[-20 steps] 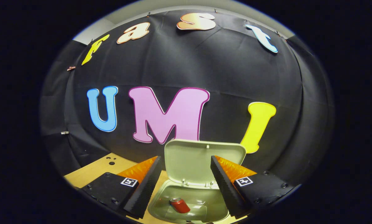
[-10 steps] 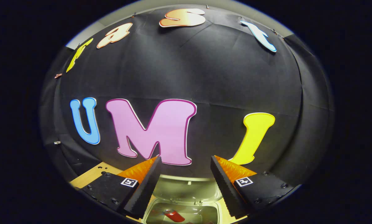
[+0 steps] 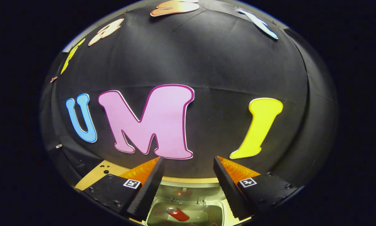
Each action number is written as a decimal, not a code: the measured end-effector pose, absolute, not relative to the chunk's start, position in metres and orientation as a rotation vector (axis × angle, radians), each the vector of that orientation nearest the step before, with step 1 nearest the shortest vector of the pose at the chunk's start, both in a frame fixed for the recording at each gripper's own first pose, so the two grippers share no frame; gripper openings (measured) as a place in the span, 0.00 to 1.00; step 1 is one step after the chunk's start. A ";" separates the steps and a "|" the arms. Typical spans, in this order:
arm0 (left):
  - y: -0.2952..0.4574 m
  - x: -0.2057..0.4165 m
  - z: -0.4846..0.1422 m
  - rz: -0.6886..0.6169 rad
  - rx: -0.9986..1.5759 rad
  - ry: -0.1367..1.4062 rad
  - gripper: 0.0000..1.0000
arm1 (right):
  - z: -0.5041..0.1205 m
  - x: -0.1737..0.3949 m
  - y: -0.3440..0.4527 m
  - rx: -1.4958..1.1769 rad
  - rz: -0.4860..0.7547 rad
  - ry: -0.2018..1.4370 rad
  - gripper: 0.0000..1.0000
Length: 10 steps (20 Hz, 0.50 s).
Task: Press the lid of the desktop garbage bin to open it, pick up the crumpled paper on the desktop and throw it into the bin, then pick up the pop can on the desktop and drop it into the bin, and finally close the garbage bin lid.
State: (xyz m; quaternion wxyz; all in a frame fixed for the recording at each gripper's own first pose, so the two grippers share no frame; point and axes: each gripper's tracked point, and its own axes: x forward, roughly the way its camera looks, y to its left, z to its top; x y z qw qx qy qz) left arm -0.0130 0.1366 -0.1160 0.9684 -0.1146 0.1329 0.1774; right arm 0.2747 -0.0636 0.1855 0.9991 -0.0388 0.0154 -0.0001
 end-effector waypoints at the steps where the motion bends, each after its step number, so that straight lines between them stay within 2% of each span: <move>1: 0.135 -0.012 -0.116 0.353 -0.232 0.268 0.96 | 0.184 0.267 -0.064 -0.087 -0.002 0.029 0.97; 10: 0.121 -0.004 -0.109 0.266 -0.196 0.261 0.96 | 0.134 0.206 -0.055 -0.138 0.028 0.086 0.97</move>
